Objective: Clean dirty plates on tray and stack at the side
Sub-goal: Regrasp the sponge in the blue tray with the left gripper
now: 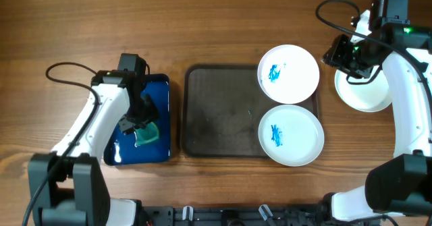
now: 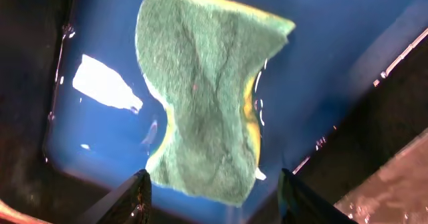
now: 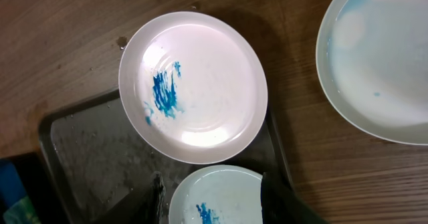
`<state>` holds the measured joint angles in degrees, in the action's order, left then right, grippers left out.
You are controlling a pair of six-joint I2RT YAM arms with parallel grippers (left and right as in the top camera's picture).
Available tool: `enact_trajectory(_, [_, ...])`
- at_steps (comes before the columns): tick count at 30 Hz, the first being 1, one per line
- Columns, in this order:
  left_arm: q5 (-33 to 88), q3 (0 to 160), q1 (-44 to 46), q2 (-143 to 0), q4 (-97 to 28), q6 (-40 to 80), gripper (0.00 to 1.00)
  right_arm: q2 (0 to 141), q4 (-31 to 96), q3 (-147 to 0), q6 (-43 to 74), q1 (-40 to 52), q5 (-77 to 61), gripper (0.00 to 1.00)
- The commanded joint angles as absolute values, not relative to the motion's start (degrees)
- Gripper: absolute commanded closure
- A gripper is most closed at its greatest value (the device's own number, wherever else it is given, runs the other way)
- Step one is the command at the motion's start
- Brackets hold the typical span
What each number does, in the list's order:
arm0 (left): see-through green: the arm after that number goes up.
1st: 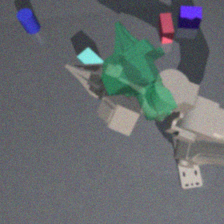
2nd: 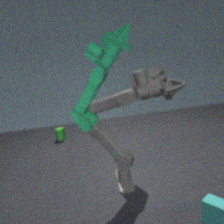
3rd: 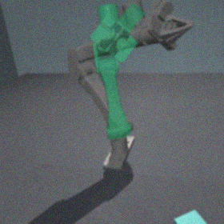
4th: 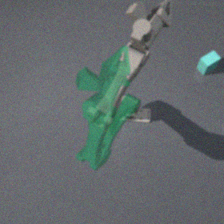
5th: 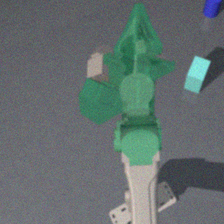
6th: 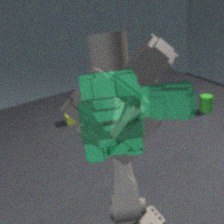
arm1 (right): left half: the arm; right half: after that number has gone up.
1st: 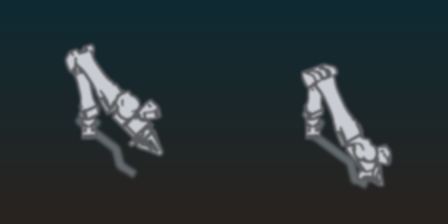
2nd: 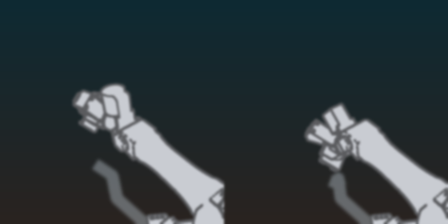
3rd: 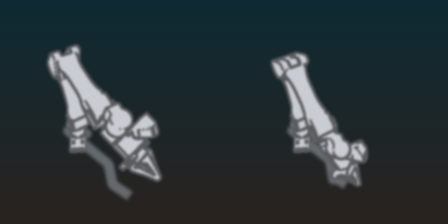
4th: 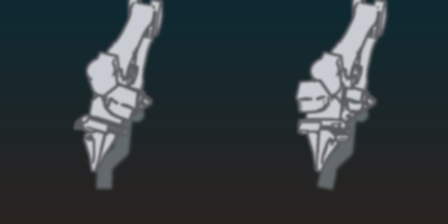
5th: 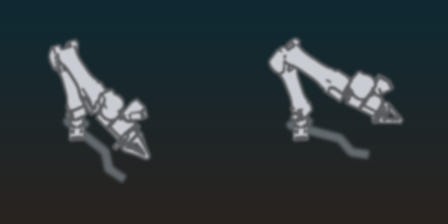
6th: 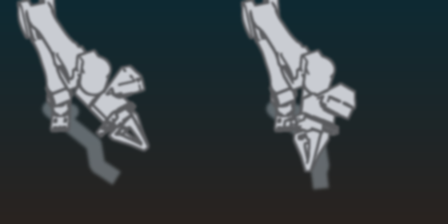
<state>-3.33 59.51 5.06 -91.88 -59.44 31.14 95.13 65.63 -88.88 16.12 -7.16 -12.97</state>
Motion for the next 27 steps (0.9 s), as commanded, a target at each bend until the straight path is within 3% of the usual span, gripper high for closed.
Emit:
enact_trajectory(1, [-4.84,59.02,4.6,-94.94,-57.58,30.2,0.44,95.35,65.69,-89.19,14.76,-6.7,-12.01,0.53])
enact_trajectory(9, [-5.72,59.02,2.7,-97.41,-55.88,30.17,0.49,95.35,66.15,-89.19,14.76,-6.7,-12.01,0.53])
enact_trajectory(16, [-5.54,58.28,-0.19,-97.41,-55.88,28.86,0.64,95.35,66.7,-89.19,14.83,-6.7,-11.99,0.53])
enact_trajectory(27, [-1.87,57.95,0.16,-97.47,-53.12,28.73,0.62,95.35,66.78,-89.19,14.96,-6.7,-11.99,0.53])
